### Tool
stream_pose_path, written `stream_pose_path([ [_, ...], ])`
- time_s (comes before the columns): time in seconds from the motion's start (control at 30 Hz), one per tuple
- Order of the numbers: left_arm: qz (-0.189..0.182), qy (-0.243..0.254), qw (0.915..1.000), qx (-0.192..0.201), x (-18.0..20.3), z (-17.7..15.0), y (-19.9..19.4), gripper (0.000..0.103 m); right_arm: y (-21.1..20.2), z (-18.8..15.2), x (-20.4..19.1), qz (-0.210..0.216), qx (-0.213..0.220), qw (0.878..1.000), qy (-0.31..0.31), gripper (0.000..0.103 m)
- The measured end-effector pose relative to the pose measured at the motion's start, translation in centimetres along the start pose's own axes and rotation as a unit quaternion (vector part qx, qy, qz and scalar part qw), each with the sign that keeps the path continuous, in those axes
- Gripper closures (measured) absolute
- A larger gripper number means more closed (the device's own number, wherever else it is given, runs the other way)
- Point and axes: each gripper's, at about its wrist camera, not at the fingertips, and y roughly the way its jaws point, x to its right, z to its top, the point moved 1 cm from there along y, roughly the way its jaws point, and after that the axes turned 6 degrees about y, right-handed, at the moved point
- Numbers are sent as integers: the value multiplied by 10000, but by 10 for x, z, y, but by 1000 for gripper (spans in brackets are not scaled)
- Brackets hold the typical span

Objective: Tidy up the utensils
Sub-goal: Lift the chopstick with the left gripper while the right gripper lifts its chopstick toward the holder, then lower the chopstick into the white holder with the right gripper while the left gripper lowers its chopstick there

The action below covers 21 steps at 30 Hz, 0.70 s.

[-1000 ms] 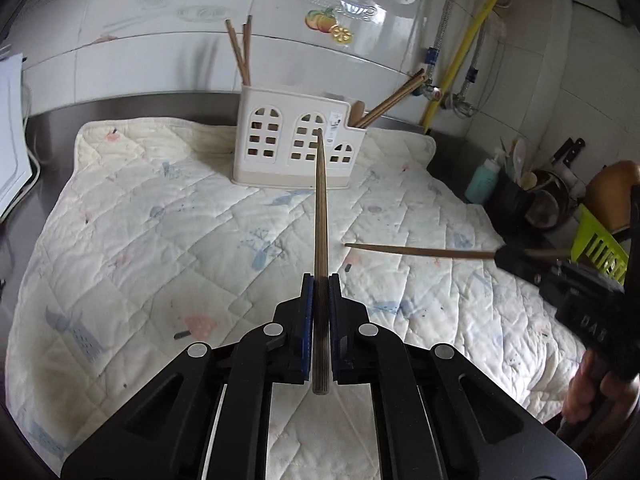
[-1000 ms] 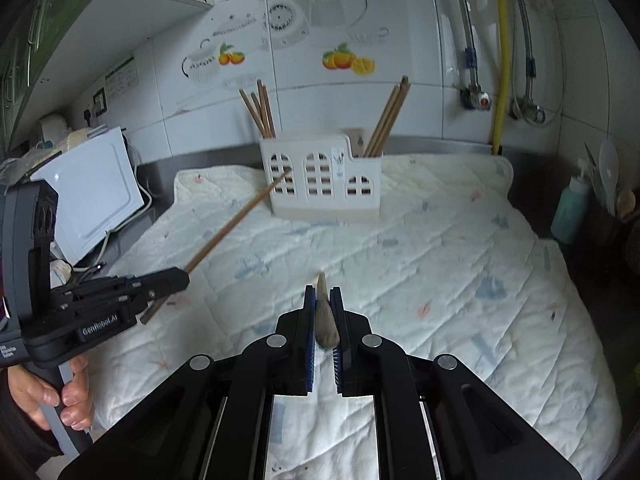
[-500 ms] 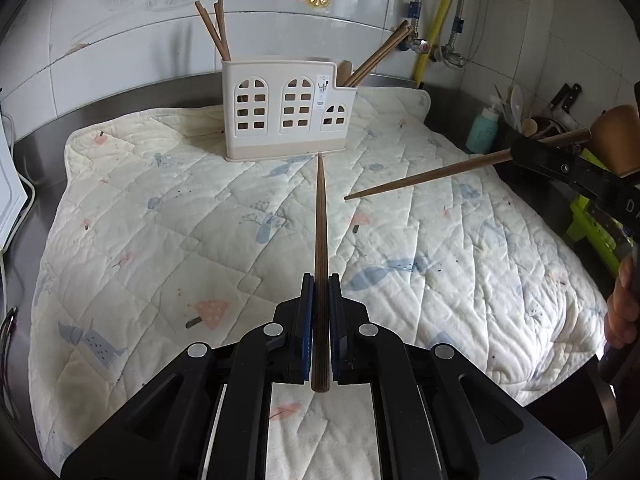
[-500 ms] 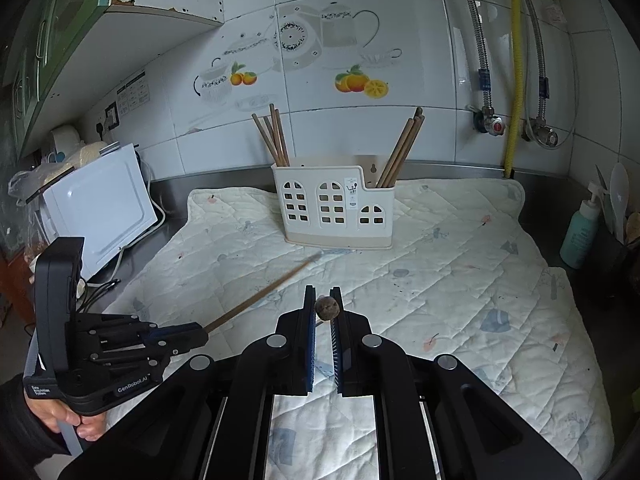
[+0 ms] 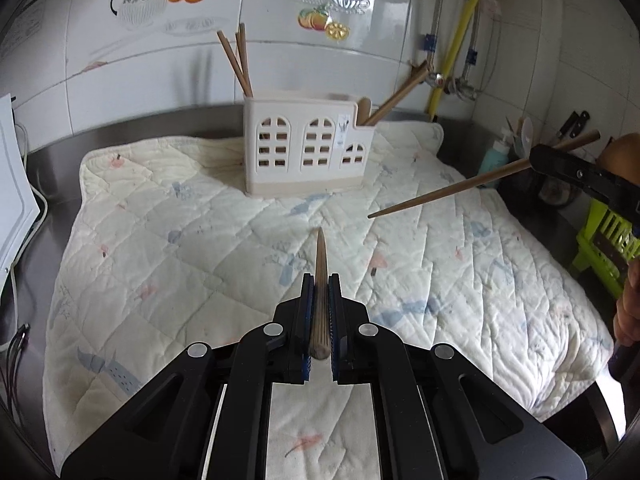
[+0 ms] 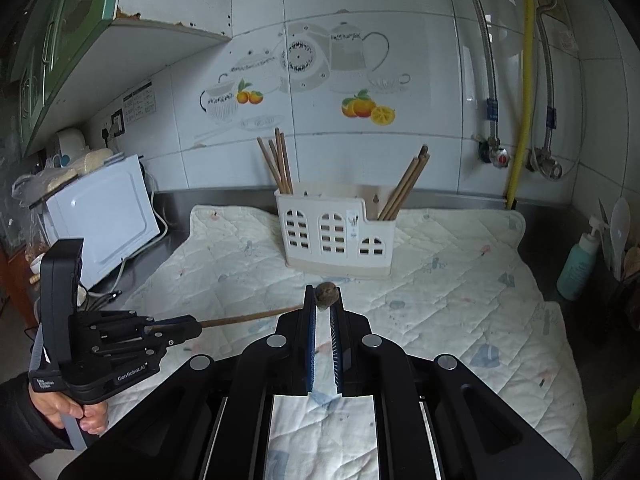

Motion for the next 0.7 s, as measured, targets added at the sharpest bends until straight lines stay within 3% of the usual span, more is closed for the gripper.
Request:
stream_pose_path([
  [0.47,72,116,9984,551,-13,53,-15,98,7,107,14,97,394,9990,-213,96],
  [0.7,178,286,9964,775,-19,91,-22,98,26,152,15,-140,601,9975,-355,96],
])
